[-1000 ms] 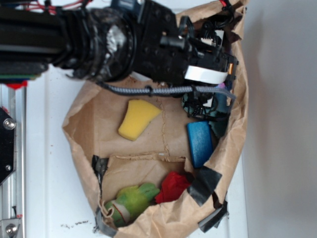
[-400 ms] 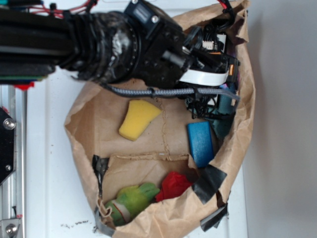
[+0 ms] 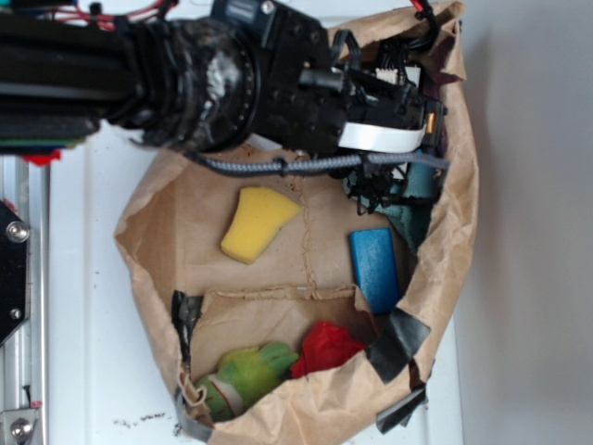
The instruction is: Grab the rock.
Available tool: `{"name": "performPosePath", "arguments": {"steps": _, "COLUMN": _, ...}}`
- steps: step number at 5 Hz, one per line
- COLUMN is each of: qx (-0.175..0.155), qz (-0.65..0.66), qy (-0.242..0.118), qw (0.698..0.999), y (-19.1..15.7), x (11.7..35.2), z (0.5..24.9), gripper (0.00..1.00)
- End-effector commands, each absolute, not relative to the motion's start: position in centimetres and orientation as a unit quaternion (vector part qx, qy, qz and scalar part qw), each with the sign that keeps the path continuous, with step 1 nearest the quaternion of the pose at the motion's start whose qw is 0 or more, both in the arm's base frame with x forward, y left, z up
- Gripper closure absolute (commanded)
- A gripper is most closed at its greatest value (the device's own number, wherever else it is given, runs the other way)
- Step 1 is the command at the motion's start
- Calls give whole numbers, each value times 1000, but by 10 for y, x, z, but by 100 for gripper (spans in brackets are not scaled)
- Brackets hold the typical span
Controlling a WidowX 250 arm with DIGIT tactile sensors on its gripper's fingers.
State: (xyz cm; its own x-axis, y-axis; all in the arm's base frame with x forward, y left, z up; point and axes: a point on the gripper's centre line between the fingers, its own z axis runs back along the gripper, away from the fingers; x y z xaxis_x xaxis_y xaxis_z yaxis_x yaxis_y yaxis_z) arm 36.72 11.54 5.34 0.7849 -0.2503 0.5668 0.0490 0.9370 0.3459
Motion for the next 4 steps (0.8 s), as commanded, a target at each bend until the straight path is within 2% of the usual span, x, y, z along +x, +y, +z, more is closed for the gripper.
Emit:
{"name": "performPosePath", "arguments": {"steps": 1, "qx": 165, "qz": -80, "qy": -334, "qw": 925, "y": 127, "x": 363, "z": 79, "gripper": 100}}
{"name": "performPosePath", "arguments": {"steps": 2, "qx": 146, "qz": -70, "qy": -314, "qw": 936, "y": 123, "x": 353, "z": 92, "gripper": 100}}
{"name": "performPosePath", "arguments": {"steps": 4, "qx": 41, "qz": -67, "qy": -267, "qw": 961, "y": 99, "x": 311, "z": 152, "gripper": 100}}
